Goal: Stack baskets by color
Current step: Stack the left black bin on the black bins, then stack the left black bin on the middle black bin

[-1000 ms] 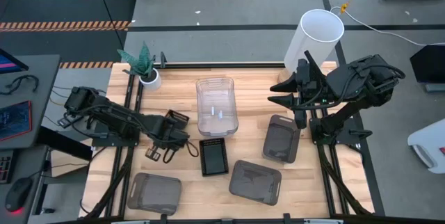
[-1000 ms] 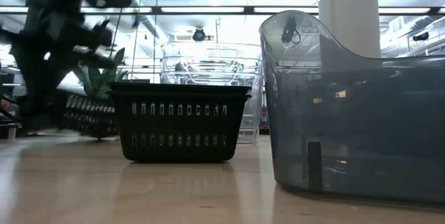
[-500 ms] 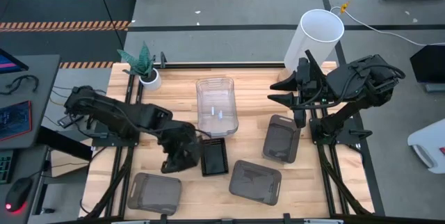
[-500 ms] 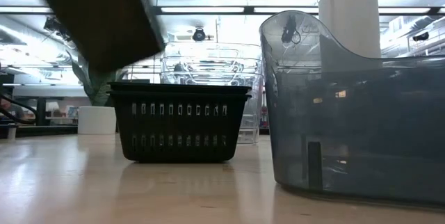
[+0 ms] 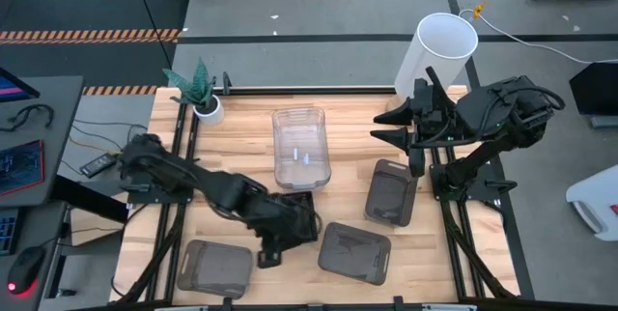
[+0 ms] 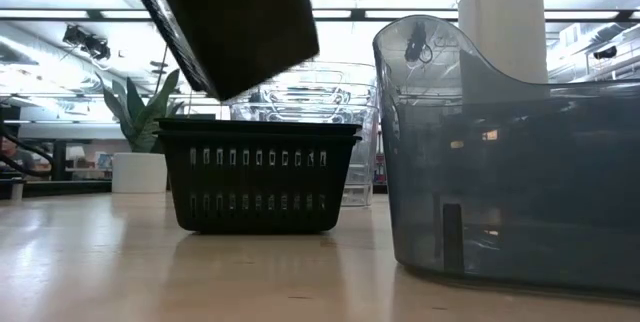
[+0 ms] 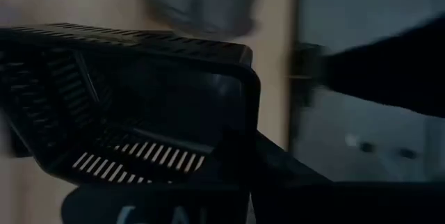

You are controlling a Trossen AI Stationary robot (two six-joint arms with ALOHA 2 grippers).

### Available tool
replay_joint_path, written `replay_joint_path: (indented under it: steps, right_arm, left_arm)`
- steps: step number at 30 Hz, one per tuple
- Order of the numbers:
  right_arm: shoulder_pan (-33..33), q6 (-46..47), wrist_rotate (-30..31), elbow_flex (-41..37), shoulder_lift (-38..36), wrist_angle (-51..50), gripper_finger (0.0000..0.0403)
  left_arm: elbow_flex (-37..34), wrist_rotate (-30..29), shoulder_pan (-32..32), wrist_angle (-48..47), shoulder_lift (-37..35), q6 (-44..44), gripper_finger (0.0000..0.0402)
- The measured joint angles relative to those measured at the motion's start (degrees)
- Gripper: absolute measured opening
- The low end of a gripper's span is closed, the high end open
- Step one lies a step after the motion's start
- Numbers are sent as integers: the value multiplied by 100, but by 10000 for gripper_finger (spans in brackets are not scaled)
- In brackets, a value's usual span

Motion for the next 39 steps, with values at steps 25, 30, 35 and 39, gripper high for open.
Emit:
replay_joint_path:
  steps: [25,30,35,39]
  right_arm:
    - [0,-21,-63,0,0,-55,145]
    - [0,-46,-63,0,0,-62,145]
    - [43,-146,-63,0,0,-69,145]
    - [116,-153,-64,0,0,-130,145]
  left_arm:
    - [1296,-793,29,-1418,2161,111,41]
    - [1313,-668,31,-1342,2159,75,103]
    - [1313,-170,33,-1372,2157,61,170]
    - [1313,846,-30,-1550,2154,-34,192]
